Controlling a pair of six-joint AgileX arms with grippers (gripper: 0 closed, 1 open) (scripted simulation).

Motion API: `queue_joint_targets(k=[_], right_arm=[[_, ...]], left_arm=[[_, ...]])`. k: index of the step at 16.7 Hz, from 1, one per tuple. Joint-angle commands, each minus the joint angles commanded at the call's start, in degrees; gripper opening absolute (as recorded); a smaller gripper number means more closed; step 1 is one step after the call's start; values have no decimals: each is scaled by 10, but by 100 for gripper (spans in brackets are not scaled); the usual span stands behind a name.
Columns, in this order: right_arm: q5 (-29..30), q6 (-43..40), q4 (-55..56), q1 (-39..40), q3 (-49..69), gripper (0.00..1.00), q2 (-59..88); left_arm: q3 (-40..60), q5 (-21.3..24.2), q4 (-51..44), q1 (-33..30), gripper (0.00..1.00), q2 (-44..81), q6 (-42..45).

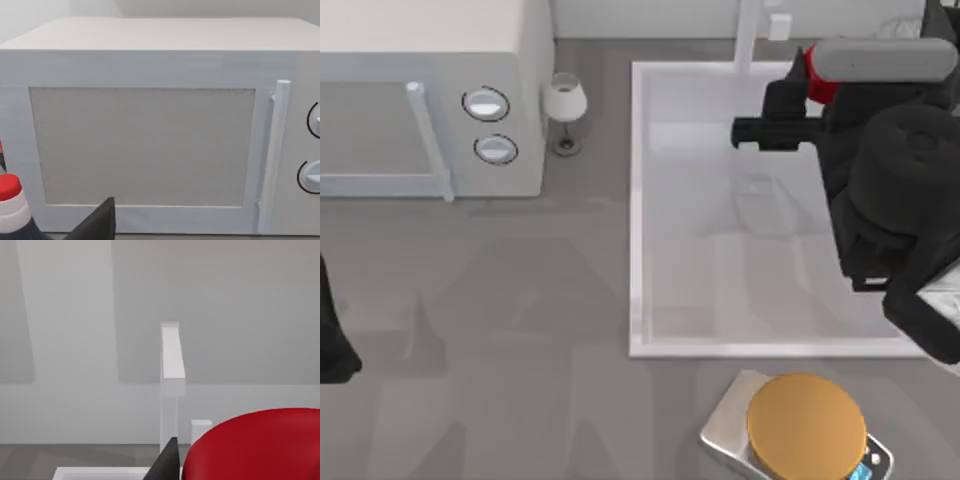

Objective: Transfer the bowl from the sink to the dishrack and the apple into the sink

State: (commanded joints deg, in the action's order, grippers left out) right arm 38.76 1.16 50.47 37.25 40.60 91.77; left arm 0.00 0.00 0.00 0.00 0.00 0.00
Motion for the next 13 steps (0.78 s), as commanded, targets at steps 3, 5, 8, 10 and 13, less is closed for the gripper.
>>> queue_joint_targets(k=[3, 5, 8, 10, 13], right_arm=[[0, 0, 0, 0, 0, 0, 0], [-2, 1, 0, -2, 2, 0, 4], [-1, 0, 39, 1, -1, 0, 42], [1, 0, 95, 3, -6, 0, 91], [5, 0, 204, 4, -19, 0, 180]], left_arm=[[0, 0, 0, 0, 100, 0, 0], [0, 0, 0, 0, 100, 0, 0], [0, 0, 0, 0, 100, 0, 0], [0, 0, 0, 0, 100, 0, 0], [0, 0, 0, 0, 100, 0, 0]])
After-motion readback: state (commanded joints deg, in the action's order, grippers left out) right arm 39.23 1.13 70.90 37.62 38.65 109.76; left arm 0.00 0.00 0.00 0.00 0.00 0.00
